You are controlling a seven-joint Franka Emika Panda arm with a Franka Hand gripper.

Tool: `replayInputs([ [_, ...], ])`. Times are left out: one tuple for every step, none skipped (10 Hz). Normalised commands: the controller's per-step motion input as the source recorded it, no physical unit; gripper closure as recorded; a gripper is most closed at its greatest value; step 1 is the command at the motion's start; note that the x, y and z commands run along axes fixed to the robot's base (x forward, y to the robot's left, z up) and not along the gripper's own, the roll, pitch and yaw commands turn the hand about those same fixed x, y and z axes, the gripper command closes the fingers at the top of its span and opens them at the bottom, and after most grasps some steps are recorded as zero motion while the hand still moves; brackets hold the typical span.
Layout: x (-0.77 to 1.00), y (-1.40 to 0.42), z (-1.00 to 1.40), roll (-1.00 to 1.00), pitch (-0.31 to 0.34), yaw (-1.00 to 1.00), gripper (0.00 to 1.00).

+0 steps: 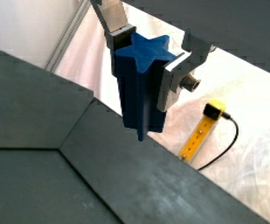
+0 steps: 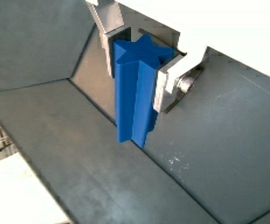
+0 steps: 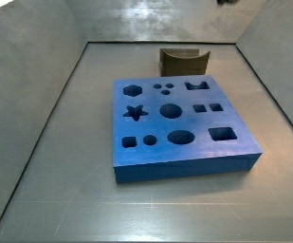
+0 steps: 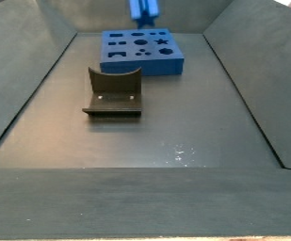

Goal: Pick up the star object. Move up. Place the star object on the fixture. Regrasp the star object. Move to above the board. Insert the star object.
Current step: Move to above the board.

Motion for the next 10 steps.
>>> replayInputs([
  [-0.06, -0.01, 0.51, -0.04, -0.037, -0.02, 1.00],
  [-0.05, -0.01, 0.40, -0.04, -0.027, -0.03, 1.00],
  [-0.25, -1.00, 0.22, -1.00, -0.076, -0.03, 1.00],
  [-0.24, -1.00, 0.19, -1.00, -0.078, -0.03, 1.00],
  [-0.25, -1.00, 0.20, -1.00, -0.079, -0.04, 1.00],
  [-0.26, -1.00, 0.20, -1.00, -0.076, -0.04, 1.00],
  [-0.26, -1.00, 0.20, -1.00, -0.079, -0.05, 1.00],
  [-0.27, -1.00, 0.20, -1.00, -0.080, -0.05, 1.00],
  [-0.29, -1.00, 0.20, -1.00, -0.074, -0.06, 1.00],
  [-0.30, -1.00, 0.20, -1.00, -0.076, -0.06, 1.00],
])
